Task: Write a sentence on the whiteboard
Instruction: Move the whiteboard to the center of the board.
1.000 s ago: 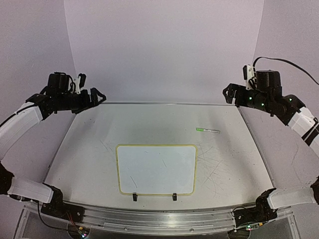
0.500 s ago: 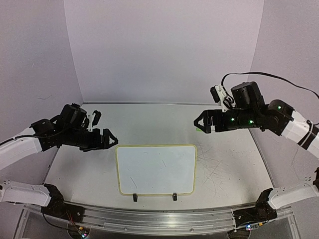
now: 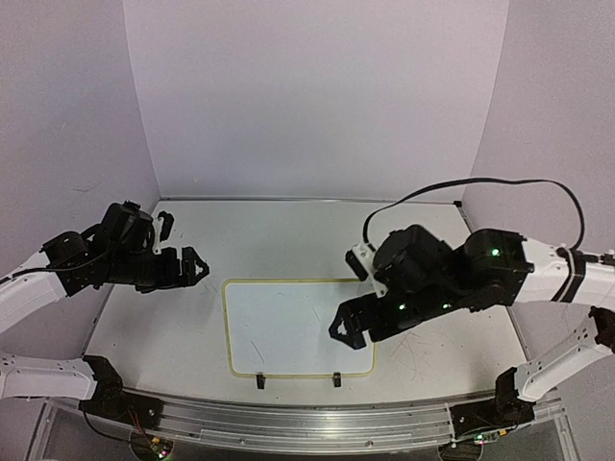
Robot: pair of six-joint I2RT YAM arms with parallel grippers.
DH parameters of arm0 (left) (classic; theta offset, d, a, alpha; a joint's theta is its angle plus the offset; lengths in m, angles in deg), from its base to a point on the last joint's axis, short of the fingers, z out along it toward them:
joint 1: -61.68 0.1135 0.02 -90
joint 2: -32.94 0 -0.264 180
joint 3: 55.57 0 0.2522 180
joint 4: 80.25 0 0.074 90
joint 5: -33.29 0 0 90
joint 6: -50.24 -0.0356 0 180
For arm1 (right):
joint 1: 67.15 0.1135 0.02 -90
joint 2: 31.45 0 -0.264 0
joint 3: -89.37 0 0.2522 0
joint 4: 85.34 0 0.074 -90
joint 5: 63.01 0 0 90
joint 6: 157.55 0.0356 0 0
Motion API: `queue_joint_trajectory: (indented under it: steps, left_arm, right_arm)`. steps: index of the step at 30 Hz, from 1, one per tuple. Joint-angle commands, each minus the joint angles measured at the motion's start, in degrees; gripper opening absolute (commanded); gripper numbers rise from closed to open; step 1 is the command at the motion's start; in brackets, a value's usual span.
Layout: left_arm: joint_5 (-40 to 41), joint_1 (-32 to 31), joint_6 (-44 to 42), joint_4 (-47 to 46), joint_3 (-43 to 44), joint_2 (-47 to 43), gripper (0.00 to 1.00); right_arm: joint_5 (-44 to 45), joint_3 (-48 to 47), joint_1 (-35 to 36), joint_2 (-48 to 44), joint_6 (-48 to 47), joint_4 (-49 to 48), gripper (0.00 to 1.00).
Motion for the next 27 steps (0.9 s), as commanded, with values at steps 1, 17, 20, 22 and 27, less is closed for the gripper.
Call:
queue_joint_trajectory:
  steps: [1,17,20,22,27]
  left_arm:
    - [-3.29,-0.11,-1.06,-3.11,2.28,0.04,0.98]
    - [-9.26,-0.12,-3.66,-12.01,4.59,-1.56,0.98]
    - [-10.16,-0.11,-3.58,-12.71,4.37,-2.14,0.99]
    - [-11.34,-0.11,-3.49,-13.51,3.65,-2.27,0.99]
    - [-13.32,-0.11,-3.12,-14.97,2.25,-2.39,0.99]
  right_arm:
    - [3.14,1.42,4.79,5.86,13.99,-2.43,0.89]
    - [11.83,2.39,10.42,24.07,28.54,-4.12,0.51]
    - [11.72,3.78,11.04,25.58,29.92,-4.80,0.48]
    - [12.18,5.11,11.60,26.17,30.56,-5.90,0.47]
    - [14.41,7.21,12.06,27.85,29.94,-8.47,0.44]
